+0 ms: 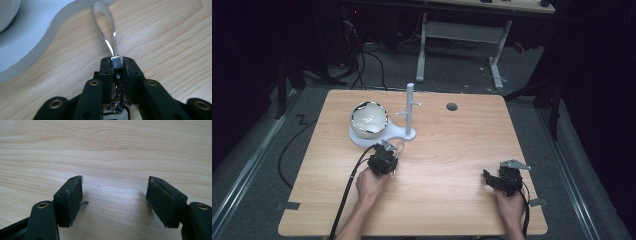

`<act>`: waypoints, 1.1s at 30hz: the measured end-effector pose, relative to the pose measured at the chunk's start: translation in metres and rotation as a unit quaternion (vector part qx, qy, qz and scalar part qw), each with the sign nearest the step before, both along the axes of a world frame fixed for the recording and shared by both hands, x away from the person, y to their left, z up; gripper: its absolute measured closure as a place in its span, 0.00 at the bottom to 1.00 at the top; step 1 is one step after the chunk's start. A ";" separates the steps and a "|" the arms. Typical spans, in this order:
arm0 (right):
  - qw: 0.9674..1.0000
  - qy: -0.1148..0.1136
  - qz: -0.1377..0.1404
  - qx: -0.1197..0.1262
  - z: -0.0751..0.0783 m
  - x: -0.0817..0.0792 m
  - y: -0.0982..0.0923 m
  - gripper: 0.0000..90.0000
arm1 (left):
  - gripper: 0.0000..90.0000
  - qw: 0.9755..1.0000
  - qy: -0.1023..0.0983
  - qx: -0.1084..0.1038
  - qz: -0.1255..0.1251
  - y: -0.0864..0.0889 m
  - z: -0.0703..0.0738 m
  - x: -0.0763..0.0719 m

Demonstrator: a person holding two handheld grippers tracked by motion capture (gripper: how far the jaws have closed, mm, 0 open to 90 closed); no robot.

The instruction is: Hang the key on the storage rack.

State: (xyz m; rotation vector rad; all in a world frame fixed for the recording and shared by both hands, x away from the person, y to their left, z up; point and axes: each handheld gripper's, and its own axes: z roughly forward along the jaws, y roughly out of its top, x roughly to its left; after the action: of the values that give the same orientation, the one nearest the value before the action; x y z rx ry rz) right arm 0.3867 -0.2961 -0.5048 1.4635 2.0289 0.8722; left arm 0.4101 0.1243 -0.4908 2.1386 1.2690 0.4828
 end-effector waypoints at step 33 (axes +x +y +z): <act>1.000 0.000 -0.001 0.000 0.000 0.000 0.000 0.33 | 0.91 0.994 -0.097 -0.039 -0.022 0.023 0.041 -0.032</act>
State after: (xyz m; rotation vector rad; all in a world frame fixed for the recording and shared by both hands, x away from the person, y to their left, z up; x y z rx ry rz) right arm 0.3868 -0.2960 -0.5049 1.4643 2.0273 0.8725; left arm 0.3781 0.1473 -0.4498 1.9975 1.1116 0.5980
